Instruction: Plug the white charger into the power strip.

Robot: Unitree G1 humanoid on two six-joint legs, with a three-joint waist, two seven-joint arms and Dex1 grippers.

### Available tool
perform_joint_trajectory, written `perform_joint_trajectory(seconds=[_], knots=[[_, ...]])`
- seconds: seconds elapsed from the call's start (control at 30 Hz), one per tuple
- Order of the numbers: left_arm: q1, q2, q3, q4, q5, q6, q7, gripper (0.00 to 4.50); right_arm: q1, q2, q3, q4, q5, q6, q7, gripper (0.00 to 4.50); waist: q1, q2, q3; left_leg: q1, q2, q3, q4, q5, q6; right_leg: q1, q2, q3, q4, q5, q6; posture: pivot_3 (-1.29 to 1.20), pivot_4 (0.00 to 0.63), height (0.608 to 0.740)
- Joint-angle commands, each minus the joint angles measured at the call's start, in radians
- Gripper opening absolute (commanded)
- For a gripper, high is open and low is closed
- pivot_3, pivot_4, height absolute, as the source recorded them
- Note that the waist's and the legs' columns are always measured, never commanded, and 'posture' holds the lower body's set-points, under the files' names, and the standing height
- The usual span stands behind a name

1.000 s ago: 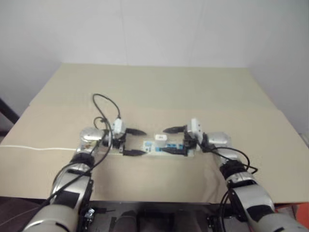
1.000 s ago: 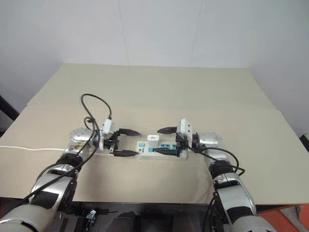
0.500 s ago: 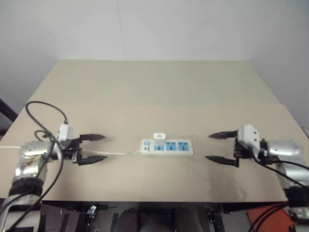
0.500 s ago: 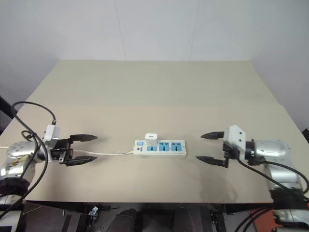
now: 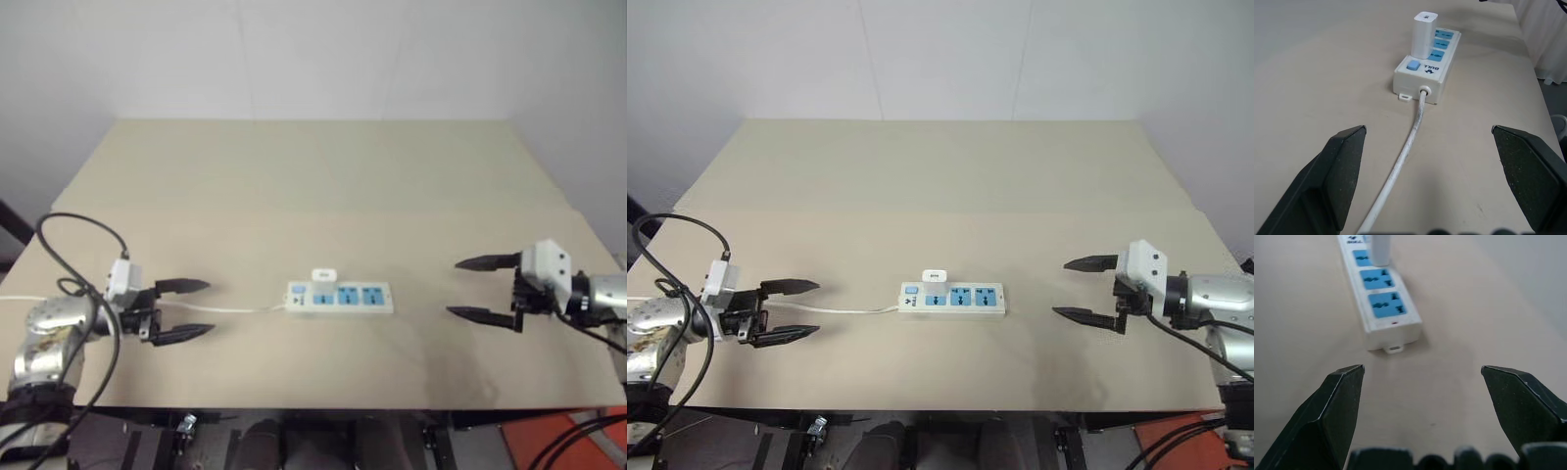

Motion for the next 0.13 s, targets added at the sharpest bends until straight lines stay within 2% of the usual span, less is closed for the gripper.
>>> perform_joint_trajectory(seconds=[0.03, 0.13], knots=[[0.019, 0.019, 0.027, -0.053, -0.008, 0.016, 0.004, 4.49, 0.017, -0.024, -0.048, -0.031, 0.024, 0.009, 0.001, 4.5, 0.0, 0.0, 0.001, 0.0, 0.0, 0.0, 0.0, 0.0, 0.0, 0.0, 0.0, 0.0, 0.0, 0.0, 0.0, 0.0, 0.15, 0.74], [0.032, 0.02, 0.037, -0.078, -0.01, 0.029, 0.017, 4.49, 0.027, -0.033, -0.05, -0.033, 0.023, 0.016, -0.001, 4.5, 0.0, 0.0, 0.003, 0.0, 0.0, 0.0, 0.0, 0.0, 0.0, 0.0, -0.001, 0.0, 0.0, 0.0, 0.0, 0.0, 0.15, 0.74]])
